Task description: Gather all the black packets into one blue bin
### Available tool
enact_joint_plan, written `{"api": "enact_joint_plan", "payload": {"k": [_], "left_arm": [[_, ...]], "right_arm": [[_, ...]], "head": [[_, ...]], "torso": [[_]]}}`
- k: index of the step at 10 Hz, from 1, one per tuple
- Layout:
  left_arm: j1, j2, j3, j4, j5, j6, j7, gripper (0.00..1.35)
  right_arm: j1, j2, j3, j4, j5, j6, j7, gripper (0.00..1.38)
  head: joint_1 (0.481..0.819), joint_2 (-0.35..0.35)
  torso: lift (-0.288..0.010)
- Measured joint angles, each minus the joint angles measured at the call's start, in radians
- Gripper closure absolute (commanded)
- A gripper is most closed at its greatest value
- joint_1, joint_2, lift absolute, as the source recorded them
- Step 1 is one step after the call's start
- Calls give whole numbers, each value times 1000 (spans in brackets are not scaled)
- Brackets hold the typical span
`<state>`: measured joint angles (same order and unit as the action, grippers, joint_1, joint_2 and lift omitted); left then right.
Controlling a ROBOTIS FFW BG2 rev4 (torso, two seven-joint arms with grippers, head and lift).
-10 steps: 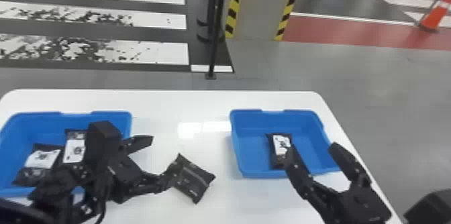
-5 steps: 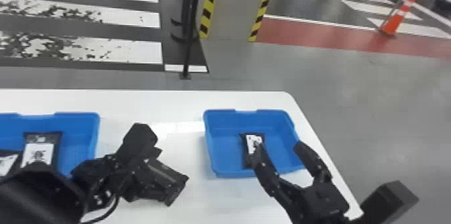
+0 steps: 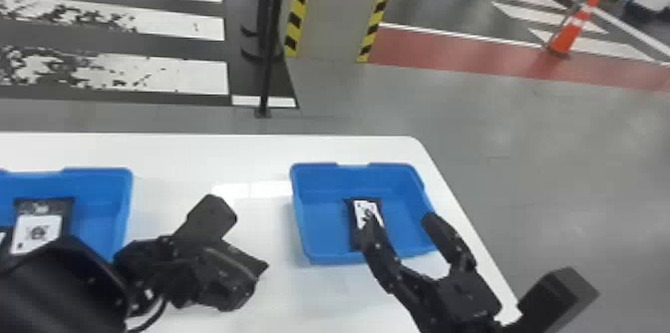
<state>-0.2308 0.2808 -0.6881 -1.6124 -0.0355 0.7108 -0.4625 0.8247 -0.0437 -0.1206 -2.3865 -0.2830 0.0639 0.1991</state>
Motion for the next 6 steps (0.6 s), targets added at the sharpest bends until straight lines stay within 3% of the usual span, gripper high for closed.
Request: {"api": "enact_joint_plan", "payload": {"k": [2,3,4,5,6], "left_arm": [[-41,-17,-31,82,-3,-4,21,236],[-60,-26,-52,128,9,-4,28,375],[-70,-32,-62,154,21,-2,29,846],[-71,-34,-65,163,26,-19,33,1170],[-59,-34,-56,165,32,-54,37,1208]], "right_arm": [[-3,0,1,5,-4,0,3,153],[-4,0,1,8,-6,0,6,153],[-6,1,1,11,-7,0,7,153],[-7,2,1,13,-10,0,9,153],[-7,1,1,16,-14,0,11,153]], "head": [[695,-317],[695,-316],[695,-317],[695,-320],[695,-325]], "torso": [[-110],[-110],[-110],[-110],[-110]]}}
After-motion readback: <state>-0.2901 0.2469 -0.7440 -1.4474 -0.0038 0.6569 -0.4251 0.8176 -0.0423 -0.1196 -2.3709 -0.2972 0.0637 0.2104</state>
